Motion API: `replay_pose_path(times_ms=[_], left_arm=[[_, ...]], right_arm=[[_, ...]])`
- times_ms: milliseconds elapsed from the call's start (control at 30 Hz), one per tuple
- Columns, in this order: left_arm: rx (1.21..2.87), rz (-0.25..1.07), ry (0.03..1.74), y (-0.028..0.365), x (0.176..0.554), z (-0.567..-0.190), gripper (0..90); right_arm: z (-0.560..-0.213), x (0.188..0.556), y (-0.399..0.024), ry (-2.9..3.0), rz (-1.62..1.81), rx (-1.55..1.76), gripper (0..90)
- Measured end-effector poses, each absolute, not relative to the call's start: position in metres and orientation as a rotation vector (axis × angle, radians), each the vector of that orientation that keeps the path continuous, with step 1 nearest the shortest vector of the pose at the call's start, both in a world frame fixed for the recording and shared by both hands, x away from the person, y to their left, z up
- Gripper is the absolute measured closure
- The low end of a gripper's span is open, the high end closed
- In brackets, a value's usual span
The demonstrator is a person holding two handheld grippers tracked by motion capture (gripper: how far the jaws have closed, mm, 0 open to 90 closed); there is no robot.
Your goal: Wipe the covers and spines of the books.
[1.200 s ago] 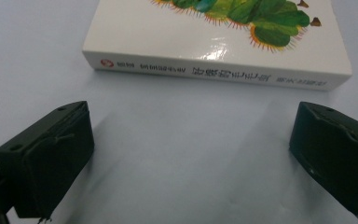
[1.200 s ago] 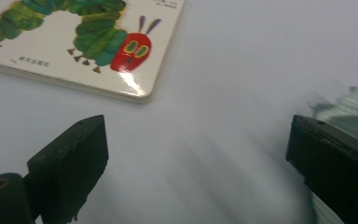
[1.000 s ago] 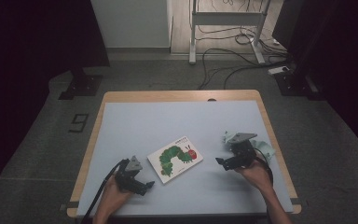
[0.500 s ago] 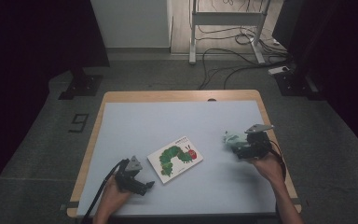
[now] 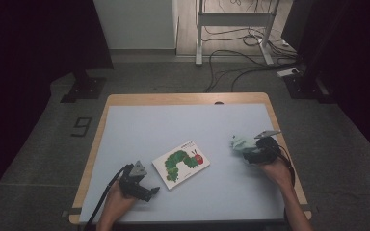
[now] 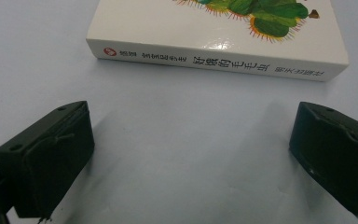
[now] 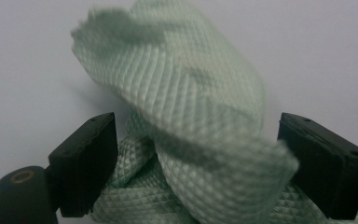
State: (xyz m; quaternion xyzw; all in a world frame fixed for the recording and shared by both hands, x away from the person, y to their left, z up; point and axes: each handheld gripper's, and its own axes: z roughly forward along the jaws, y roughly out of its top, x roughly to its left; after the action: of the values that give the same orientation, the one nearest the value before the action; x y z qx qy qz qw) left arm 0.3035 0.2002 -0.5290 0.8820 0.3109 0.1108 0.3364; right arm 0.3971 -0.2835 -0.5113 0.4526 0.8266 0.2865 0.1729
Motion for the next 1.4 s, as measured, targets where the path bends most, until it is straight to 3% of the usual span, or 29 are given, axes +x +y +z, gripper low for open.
replay_pose_path(times_ms=[233, 333, 500, 967, 1400], left_arm=[[2.300, 0.290, 0.811, 0.200, 0.303, -0.529, 0.0], [2.300, 0.290, 0.811, 0.200, 0.303, -0.529, 0.0], [2.300, 0.291, 0.811, 0.200, 0.303, -0.529, 0.0], [2.300, 0.292, 0.811, 0.200, 0.303, -0.529, 0.0], [2.301, 0.293, 0.809, 0.200, 0.303, -0.529, 0.0]], right_arm=[[-0.518, 0.395, -0.287, 2.352, 0.878, 1.324, 32.6], [-0.515, 0.393, -0.287, 2.361, 0.888, 1.344, 54.8], [-0.516, 0.389, -0.286, 2.389, 0.953, 1.332, 77.4], [-0.487, 0.379, -0.278, 2.351, 0.999, 1.280, 79.4], [-0.455, 0.369, -0.234, 2.388, 1.121, 1.095, 79.3]])
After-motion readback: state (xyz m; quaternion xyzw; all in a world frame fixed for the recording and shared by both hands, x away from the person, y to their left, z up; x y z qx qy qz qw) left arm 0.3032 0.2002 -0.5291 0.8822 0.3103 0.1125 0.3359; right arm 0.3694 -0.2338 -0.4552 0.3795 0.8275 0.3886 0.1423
